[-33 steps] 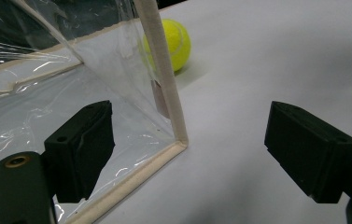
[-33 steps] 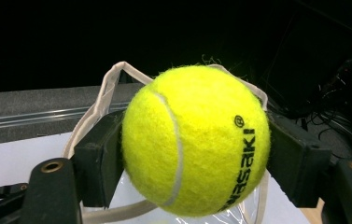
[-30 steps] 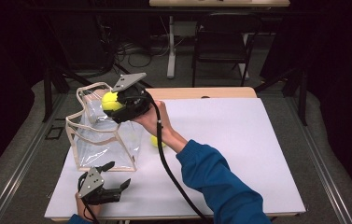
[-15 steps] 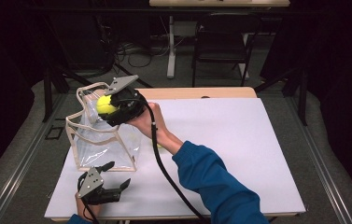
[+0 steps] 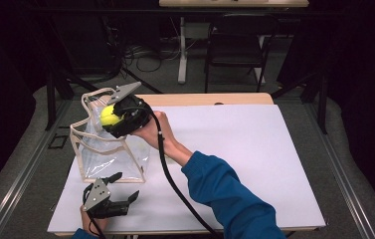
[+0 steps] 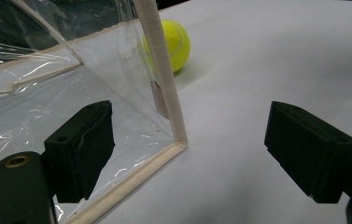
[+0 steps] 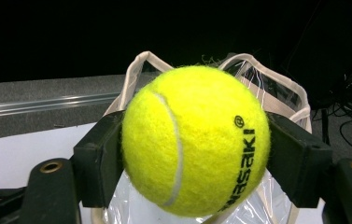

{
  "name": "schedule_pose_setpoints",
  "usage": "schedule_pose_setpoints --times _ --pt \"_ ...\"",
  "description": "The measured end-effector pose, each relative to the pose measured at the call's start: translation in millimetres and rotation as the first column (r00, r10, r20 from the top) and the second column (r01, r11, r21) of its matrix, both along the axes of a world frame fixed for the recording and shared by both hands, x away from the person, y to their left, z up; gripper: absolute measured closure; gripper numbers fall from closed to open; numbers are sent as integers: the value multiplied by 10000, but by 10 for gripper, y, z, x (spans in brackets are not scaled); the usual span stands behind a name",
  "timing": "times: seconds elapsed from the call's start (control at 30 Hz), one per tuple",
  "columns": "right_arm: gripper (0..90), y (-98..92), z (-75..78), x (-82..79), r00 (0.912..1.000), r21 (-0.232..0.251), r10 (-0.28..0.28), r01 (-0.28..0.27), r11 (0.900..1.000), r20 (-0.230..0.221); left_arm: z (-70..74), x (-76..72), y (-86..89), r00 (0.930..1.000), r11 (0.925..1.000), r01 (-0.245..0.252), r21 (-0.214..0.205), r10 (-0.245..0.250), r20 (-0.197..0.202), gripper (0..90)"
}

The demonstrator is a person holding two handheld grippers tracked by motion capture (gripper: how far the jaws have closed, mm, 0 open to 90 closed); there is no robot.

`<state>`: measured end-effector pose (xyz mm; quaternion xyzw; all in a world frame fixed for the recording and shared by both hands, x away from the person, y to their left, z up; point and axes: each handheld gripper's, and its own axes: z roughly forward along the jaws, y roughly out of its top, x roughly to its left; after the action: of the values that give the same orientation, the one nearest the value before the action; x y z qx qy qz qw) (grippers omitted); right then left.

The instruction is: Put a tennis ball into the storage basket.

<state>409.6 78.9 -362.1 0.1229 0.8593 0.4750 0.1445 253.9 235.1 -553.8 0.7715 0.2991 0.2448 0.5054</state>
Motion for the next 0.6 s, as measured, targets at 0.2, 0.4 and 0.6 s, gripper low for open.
schedule_pose_setpoints --times 0.2,0.4,0.6 --pt "263 32 -21 3 9998 -41 37 -37 10000 -196 1 -1 -3 10000 10000 9 5 -9 21 160" --pt "262 43 -46 16 9995 -172 27 -33 9998 -324 3 -1 -2 10000 10000 5 26 -5 29 160" --pt "254 55 -42 27 9986 -320 11 -27 9995 -520 2 -4 -5 10000 10000 3 -3 -3 47 160"
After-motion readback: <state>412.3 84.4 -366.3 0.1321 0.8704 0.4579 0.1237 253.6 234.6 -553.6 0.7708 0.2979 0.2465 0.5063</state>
